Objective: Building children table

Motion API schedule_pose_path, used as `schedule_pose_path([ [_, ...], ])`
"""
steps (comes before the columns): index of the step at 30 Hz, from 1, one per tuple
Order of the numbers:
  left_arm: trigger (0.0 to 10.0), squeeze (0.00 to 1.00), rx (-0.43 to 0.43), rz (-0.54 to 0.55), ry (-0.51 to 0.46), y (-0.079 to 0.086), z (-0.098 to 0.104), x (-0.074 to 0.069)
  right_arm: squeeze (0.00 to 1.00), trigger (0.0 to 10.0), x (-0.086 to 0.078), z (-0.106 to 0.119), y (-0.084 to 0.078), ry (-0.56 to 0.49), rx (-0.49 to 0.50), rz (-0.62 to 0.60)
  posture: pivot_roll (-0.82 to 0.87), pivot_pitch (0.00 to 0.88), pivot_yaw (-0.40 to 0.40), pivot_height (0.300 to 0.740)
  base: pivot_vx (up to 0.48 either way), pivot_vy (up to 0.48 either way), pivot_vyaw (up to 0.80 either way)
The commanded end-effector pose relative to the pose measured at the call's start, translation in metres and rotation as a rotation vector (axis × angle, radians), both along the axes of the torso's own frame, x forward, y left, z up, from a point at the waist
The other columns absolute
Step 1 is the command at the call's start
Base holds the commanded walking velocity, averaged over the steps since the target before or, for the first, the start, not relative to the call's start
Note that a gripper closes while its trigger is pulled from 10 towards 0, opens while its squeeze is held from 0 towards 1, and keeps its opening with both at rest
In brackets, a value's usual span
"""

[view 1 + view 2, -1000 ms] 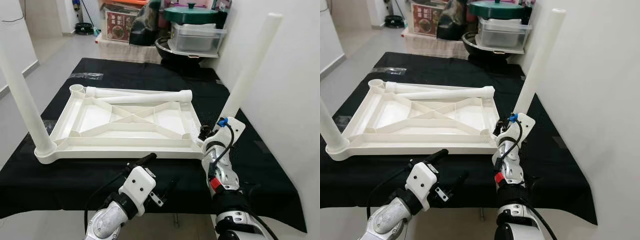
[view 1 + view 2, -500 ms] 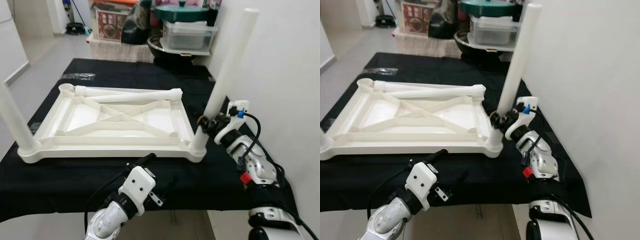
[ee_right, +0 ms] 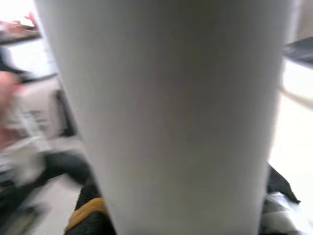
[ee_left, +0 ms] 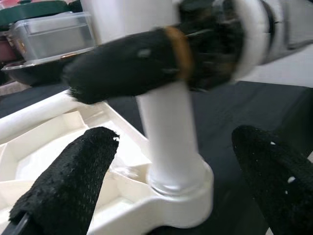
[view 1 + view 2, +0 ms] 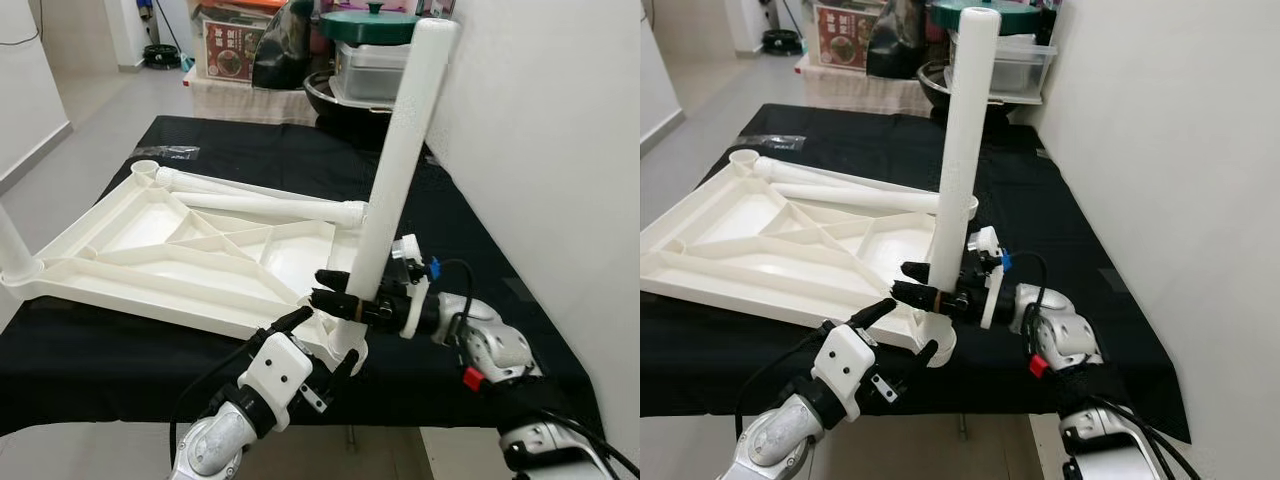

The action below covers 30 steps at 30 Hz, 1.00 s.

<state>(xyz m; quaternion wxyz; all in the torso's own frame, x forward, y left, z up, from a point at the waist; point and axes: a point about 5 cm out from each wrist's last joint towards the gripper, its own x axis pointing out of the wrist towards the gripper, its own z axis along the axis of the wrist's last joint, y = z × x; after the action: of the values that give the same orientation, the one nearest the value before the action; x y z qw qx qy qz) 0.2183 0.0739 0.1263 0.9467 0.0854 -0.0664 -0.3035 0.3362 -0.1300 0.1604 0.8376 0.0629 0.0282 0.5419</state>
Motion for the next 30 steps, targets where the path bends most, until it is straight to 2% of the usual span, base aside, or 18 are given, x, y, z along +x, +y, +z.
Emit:
schedule_pose_path([
  [1,10.0,0.00,-0.002,0.005,0.005,0.000,-0.001,-0.001,0.00,0.0,0.011,-0.004,-0.011,0.030,-0.015,-0.184,0.12,0.000,-0.120,0.740,0.000,0.000,0.00],
  [4,10.0,0.00,-0.002,0.005,0.005,0.000,-0.001,-0.001,0.00,0.0,0.015,-0.004,-0.014,0.036,-0.023,-0.244,0.12,0.000,-0.119,0.740,0.000,0.000,0.00],
  [8,10.0,0.00,-0.004,0.000,0.008,-0.001,-0.002,-0.001,0.00,0.0,0.036,-0.010,-0.050,0.089,0.029,-0.947,0.12,0.000,-0.115,0.740,0.000,0.000,0.00],
  [10,10.0,0.00,-0.004,0.000,0.008,-0.001,-0.002,-0.001,0.00,0.0,0.036,-0.010,-0.050,0.089,0.029,-0.947,0.12,0.000,-0.115,0.740,0.000,0.000,0.00],
  [11,10.0,0.00,-0.004,-0.002,0.008,-0.001,-0.001,-0.001,0.00,0.0,0.034,-0.017,-0.062,0.117,0.014,-1.123,0.11,0.000,-0.109,0.740,0.000,0.000,0.00],
  [12,10.0,0.00,-0.004,-0.002,0.008,-0.001,-0.001,-0.001,0.00,0.0,0.034,-0.017,-0.062,0.117,0.014,-1.123,0.11,0.000,-0.109,0.740,0.000,0.000,0.00],
  [13,10.0,0.00,-0.003,-0.003,0.008,-0.001,-0.001,-0.001,0.00,0.0,0.025,-0.026,-0.072,0.150,-0.017,-1.318,0.11,0.000,-0.113,0.740,0.000,0.000,0.00],
  [14,10.0,0.00,-0.003,-0.003,0.008,-0.001,-0.001,-0.001,0.00,0.0,0.025,-0.026,-0.072,0.150,-0.017,-1.318,0.11,0.000,-0.113,0.740,0.000,0.000,0.00],
  [15,10.0,0.00,-0.003,-0.003,0.008,-0.001,-0.001,-0.001,0.00,0.0,0.015,-0.032,-0.079,0.170,-0.032,-1.491,0.12,0.000,-0.114,0.740,0.000,0.000,0.00],
  [19,10.0,0.00,-0.002,-0.003,0.008,-0.001,-0.001,-0.002,0.00,0.0,0.001,-0.043,-0.067,0.234,-0.021,-1.635,0.12,0.000,-0.112,0.740,0.000,0.000,0.00],
  [20,10.0,0.00,-0.002,-0.003,0.009,-0.001,-0.002,-0.002,0.00,0.0,0.001,-0.044,-0.056,0.254,-0.008,-1.636,0.12,0.000,-0.113,0.740,0.000,0.000,0.00],
  [23,10.0,0.00,-0.002,-0.003,0.009,-0.001,-0.002,-0.002,0.00,0.0,0.001,-0.044,-0.056,0.254,-0.008,-1.636,0.12,0.000,-0.113,0.740,0.000,0.000,0.00],
  [24,10.0,0.00,-0.001,-0.003,0.009,-0.001,-0.002,-0.002,0.00,10.0,0.005,-0.044,-0.043,0.274,0.019,-1.592,0.12,0.000,-0.113,0.740,0.000,0.000,0.00],
  [25,10.0,0.00,-0.001,-0.003,0.009,-0.001,-0.002,-0.002,0.16,10.0,0.009,-0.040,-0.033,0.245,0.042,-1.554,0.12,0.000,-0.114,0.740,0.000,0.000,0.00],
  [27,10.0,0.00,-0.001,-0.003,0.009,-0.001,-0.002,-0.001,0.16,10.0,0.013,-0.036,-0.027,0.221,0.056,-1.531,0.12,0.000,-0.114,0.740,0.000,0.000,0.00],
  [28,10.0,0.00,-0.001,-0.002,0.009,-0.001,-0.002,-0.001,1.00,10.0,0.019,-0.028,-0.023,0.185,0.103,-1.459,0.12,0.000,-0.116,0.740,0.000,0.000,0.00],
  [29,10.0,0.00,-0.002,-0.002,0.009,-0.001,-0.002,-0.001,1.00,10.0,0.023,-0.022,-0.022,0.161,0.131,-1.419,0.12,0.000,-0.115,0.740,0.000,0.000,0.00],
  [30,10.0,0.00,-0.002,-0.002,0.009,-0.001,-0.002,-0.001,0.00,10.0,0.028,-0.016,-0.022,0.150,0.184,-1.338,0.11,0.000,-0.114,0.740,0.000,0.000,0.00],
])
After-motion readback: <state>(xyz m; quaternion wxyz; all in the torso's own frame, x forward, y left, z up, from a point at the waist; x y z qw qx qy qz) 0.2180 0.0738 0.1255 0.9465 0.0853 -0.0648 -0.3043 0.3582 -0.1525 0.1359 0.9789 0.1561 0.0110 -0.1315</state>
